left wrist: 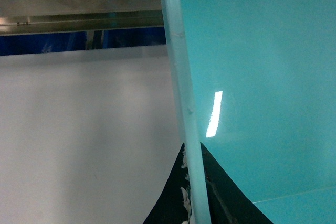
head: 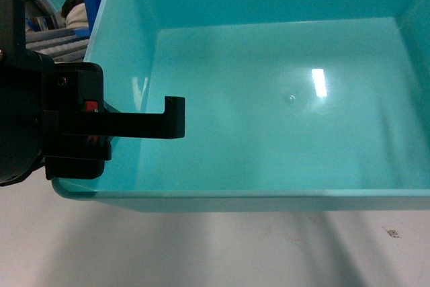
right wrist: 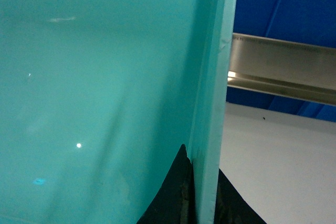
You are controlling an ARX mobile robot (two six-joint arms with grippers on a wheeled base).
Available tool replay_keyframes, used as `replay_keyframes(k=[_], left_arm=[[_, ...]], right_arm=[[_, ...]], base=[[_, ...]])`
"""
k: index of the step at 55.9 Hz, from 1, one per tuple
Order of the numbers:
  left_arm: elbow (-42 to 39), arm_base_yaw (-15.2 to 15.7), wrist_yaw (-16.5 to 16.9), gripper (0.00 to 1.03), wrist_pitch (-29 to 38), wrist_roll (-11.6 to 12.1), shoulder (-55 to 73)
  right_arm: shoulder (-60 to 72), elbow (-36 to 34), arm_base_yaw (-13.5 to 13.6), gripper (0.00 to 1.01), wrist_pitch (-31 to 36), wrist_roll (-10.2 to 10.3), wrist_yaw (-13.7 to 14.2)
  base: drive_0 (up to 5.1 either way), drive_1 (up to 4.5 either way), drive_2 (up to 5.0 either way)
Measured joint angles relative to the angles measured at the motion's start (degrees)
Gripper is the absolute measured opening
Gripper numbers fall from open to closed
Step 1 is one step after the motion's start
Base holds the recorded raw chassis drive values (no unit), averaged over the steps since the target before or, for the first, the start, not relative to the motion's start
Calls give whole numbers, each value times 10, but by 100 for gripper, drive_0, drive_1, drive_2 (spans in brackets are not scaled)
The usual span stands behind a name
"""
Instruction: Organize blue bins on left shelf correctly
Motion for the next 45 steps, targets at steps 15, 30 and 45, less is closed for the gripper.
replay_keyframes(k=[15, 30, 45], left_arm=[[0, -1, 1, 2, -1, 1, 2], [0, -1, 1, 2, 0, 2, 2], [0, -1, 0, 2, -2, 2, 2]], right_arm=[[3, -2, 0, 2, -1, 2, 0], [3, -2, 0, 2, 2, 2, 0], [3, -2, 0, 2, 0, 3, 0]], base=[[-460, 240, 240], [-476, 270, 270], [-496, 250, 250]])
